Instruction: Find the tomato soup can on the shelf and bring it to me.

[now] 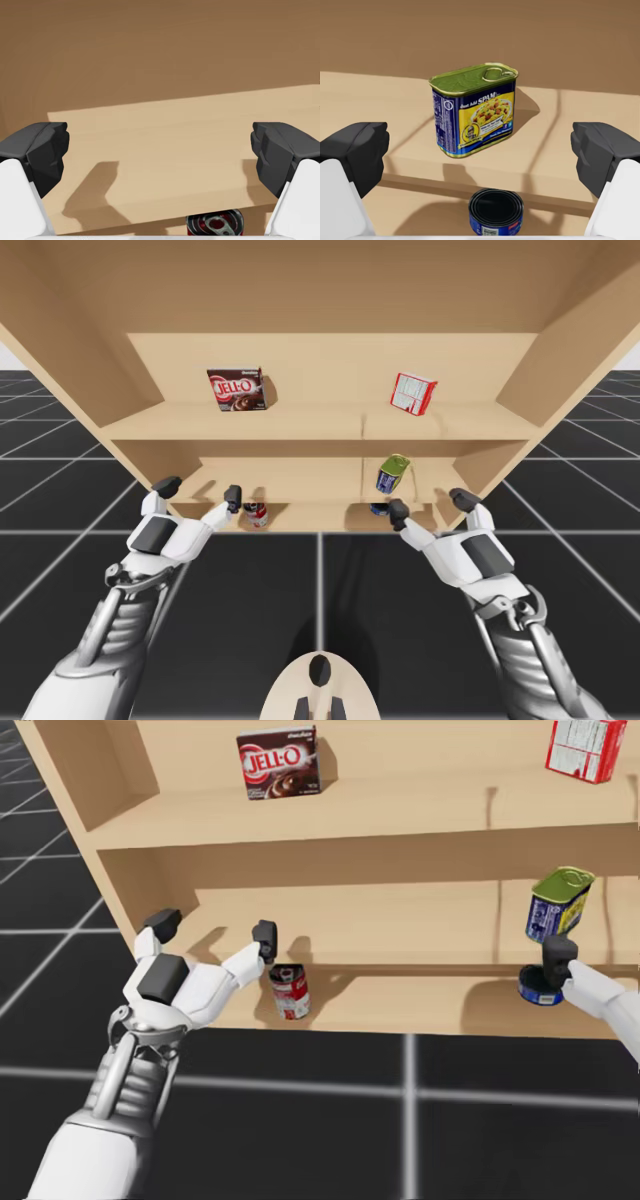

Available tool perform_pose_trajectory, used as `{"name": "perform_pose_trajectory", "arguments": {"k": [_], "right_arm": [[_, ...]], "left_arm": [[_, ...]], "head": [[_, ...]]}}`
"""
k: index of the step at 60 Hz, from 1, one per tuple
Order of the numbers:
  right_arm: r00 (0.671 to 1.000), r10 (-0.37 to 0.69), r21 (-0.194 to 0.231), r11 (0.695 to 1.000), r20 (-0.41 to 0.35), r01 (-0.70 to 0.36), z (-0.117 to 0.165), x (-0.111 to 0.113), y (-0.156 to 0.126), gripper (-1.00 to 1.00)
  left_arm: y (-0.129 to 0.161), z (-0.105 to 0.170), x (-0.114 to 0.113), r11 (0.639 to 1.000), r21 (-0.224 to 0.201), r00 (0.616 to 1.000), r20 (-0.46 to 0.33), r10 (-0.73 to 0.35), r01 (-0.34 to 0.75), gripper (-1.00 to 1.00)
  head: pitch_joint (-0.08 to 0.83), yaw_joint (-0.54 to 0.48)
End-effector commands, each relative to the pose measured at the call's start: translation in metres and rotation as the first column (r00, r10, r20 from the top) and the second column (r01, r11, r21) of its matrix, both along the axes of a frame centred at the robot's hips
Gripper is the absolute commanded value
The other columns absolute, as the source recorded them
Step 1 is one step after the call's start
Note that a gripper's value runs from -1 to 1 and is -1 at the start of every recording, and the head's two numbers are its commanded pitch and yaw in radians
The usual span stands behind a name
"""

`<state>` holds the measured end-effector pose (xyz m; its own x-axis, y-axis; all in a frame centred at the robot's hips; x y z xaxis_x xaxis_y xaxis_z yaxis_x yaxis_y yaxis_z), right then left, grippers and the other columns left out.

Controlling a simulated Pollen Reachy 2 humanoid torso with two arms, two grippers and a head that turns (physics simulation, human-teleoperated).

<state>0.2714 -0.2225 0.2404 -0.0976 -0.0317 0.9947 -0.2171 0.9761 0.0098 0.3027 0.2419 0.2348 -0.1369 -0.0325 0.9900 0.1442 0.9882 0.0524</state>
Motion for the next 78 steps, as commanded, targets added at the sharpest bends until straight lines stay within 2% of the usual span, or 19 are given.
{"name": "perform_pose_trajectory", "arguments": {"k": [1, 11, 16, 18, 20, 22, 29, 30, 34, 38, 43, 45, 47, 48, 57, 66, 70, 78], "right_arm": [[1.000, 0.005, -0.006, 1.000, -0.014, -0.005, -0.002, 0.001, 0.002, -1.00], [1.000, 0.005, -0.016, 1.000, -0.019, -0.006, -0.004, 0.001, 0.003, -1.00], [1.000, 0.005, -0.016, 1.000, -0.018, -0.005, -0.005, 0.001, 0.003, -1.00], [1.000, 0.004, -0.016, 1.000, -0.019, -0.004, -0.005, 0.002, 0.003, -1.00], [1.000, 0.002, -0.015, 1.000, -0.018, -0.002, -0.005, 0.001, 0.003, -1.00], [1.000, 0.000, -0.015, 1.000, -0.018, 0.000, -0.004, 0.001, 0.003, -1.00], [1.000, -0.006, -0.012, 1.000, -0.019, 0.006, -0.005, 0.002, 0.002, -1.00], [1.000, -0.006, -0.011, 1.000, -0.022, 0.006, -0.006, 0.003, 0.001, -1.00], [1.000, -0.010, -0.010, 1.000, -0.024, 0.010, -0.006, 0.003, 0.001, -1.00], [1.000, -0.013, -0.011, 1.000, -0.025, 0.013, -0.007, 0.003, 0.001, -1.00], [1.000, -0.016, -0.009, 1.000, -0.024, 0.016, -0.007, 0.004, 0.000, -1.00], [1.000, -0.017, -0.009, 1.000, -0.024, 0.017, -0.007, 0.004, 0.000, -1.00], [1.000, -0.019, -0.008, 1.000, -0.024, 0.019, -0.007, 0.005, -0.001, -1.00], [1.000, -0.020, -0.007, 1.000, -0.024, 0.020, -0.007, 0.005, -0.001, -1.00], [1.000, -0.024, -0.007, 1.000, -0.017, 0.024, -0.007, 0.006, -0.002, -1.00], [1.000, -0.030, -0.012, 0.999, -0.009, 0.030, -0.006, 0.006, -0.003, -1.00], [0.999, -0.031, -0.013, 0.999, -0.007, 0.031, -0.006, 0.006, -0.003, -1.00], [0.999, -0.034, -0.014, 0.999, -0.005, 0.034, -0.006, 0.006, -0.004, -1.00]], "left_arm": [[-0.001, 0.001, -0.001, 1.000, -0.005, 1.000, 0.003, -0.009, 0.009, -1.00], [-0.008, 0.005, -0.009, 0.999, -0.023, 0.999, 0.009, -0.034, 0.034, -1.00], [-0.012, 0.008, -0.017, 0.997, -0.053, 0.998, -0.018, -0.061, 0.060, -1.00], [-0.014, 0.010, -0.021, 0.998, -0.049, 0.998, -0.038, -0.043, 0.041, -1.00], [-0.016, 0.014, -0.026, 0.993, -0.081, 0.995, -0.048, -0.086, 0.082, -1.00], [-0.016, 0.017, -0.030, 0.994, -0.076, 0.995, -0.050, -0.082, 0.079, -1.00], [-0.020, 0.028, -0.050, 0.987, -0.125, 0.993, -0.043, -0.110, 0.104, -1.00], [-0.022, 0.029, -0.055, 0.985, -0.142, 0.993, -0.046, -0.105, 0.098, -1.00], [-0.024, 0.026, -0.064, 0.986, -0.149, 0.996, -0.043, -0.078, 0.071, -1.00], [-0.026, 0.020, -0.071, 0.982, -0.170, 0.993, -0.066, -0.095, 0.083, -1.00], [-0.028, 0.012, -0.076, 0.983, -0.168, 0.994, -0.076, -0.082, 0.068, -1.00], [-0.030, 0.003, -0.079, 0.979, -0.197, 0.993, -0.088, -0.073, 0.055, -1.00], [-0.031, -0.003, -0.079, 0.980, -0.191, 0.991, -0.105, -0.078, 0.057, -1.00], [-0.032, -0.008, -0.080, 0.982, -0.179, 0.991, -0.109, -0.076, 0.056, -1.00], [-0.038, -0.041, -0.073, 0.986, -0.161, 0.984, -0.161, -0.079, 0.053, -1.00], [-0.044, -0.067, -0.054, 0.984, -0.169, 0.977, -0.192, -0.093, 0.061, -1.00], [-0.048, -0.075, -0.045, 0.987, -0.152, 0.976, -0.203, -0.083, 0.053, -1.00], [-0.053, -0.082, -0.028, 0.988, -0.150, 0.973, -0.224, -0.064, 0.031, -1.00]], "head": [[0.576, 0.24], [0.589, 0.26], [0.588, 0.26], [0.586, 0.26], [0.585, 0.26], [0.584, 0.26], [0.577, 0.26], [0.577, 0.26], [0.579, 0.26], [0.580, 0.26], [0.578, 0.26], [0.577, 0.26], [0.576, 0.27], [0.576, 0.27], [0.574, 0.27], [0.572, 0.27], [0.572, 0.27], [0.573, 0.27]]}}
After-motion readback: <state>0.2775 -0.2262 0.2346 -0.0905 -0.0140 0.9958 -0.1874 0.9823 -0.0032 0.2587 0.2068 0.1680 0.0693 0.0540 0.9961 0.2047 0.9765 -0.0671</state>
